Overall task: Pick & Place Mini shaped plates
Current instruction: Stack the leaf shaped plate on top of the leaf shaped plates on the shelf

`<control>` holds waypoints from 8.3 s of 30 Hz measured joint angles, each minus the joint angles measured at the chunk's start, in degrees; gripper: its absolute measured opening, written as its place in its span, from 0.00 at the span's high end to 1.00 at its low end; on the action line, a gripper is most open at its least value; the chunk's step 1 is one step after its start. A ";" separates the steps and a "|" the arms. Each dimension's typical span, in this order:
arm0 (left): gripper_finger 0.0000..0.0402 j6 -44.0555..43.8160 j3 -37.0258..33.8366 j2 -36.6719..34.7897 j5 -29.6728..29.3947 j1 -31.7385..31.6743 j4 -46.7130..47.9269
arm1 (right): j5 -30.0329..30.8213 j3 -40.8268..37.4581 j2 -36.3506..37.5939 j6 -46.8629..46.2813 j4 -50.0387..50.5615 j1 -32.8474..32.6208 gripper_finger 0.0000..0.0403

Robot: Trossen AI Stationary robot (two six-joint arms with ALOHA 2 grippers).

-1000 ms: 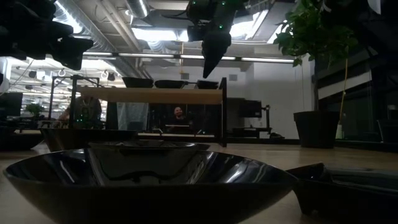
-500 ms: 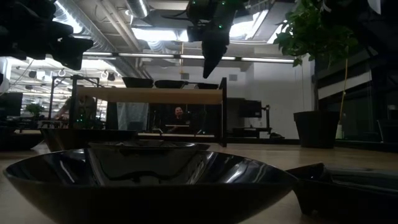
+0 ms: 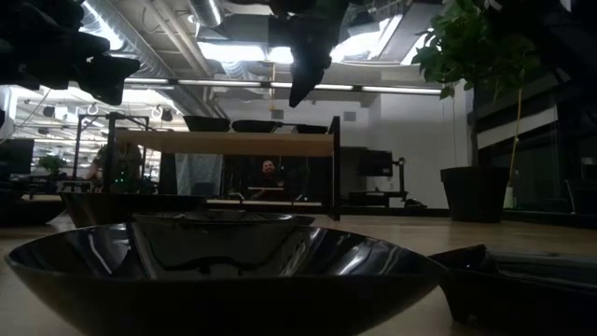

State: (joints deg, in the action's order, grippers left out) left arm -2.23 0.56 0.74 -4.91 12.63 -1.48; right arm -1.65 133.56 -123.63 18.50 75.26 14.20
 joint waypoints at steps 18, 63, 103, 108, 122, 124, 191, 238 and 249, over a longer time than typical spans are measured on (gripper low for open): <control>0.48 0.00 0.00 0.00 0.00 -0.01 0.02 | -0.11 0.02 0.34 -10.77 9.75 -13.51 0.62; 0.48 0.01 0.00 -0.01 -0.04 -0.01 0.01 | -14.91 -55.62 25.52 -1.58 -5.32 -32.00 0.62; 0.48 0.01 0.00 0.00 0.00 -0.01 0.02 | -17.94 -73.05 27.56 -16.59 -25.44 -41.84 0.62; 0.48 -0.01 0.00 -0.01 0.00 0.01 0.02 | -17.92 -73.05 27.17 -16.59 -25.50 -41.84 0.62; 0.48 0.01 0.00 -0.01 0.00 -0.01 0.02 | -17.92 -73.02 26.23 -16.72 -25.68 -41.84 0.62; 0.48 0.01 0.00 0.00 0.00 -0.01 0.02 | -17.92 -73.02 26.23 -16.74 -25.68 -41.84 0.64; 0.48 0.00 0.00 0.00 0.00 -0.01 0.02 | -17.90 -68.95 40.70 -16.58 -18.85 -30.79 1.00; 0.48 0.00 0.00 0.00 0.00 0.01 0.01 | -10.34 -64.52 39.55 -22.68 -56.55 -14.04 1.00; 0.48 -0.01 0.00 0.01 0.00 -0.01 0.00 | -5.74 -64.52 36.92 -28.73 -65.46 -9.99 1.00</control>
State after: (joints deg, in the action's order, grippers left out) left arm -2.24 0.56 0.75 -4.91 12.62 -1.48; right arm -7.39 69.04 -86.71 -10.24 9.81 4.21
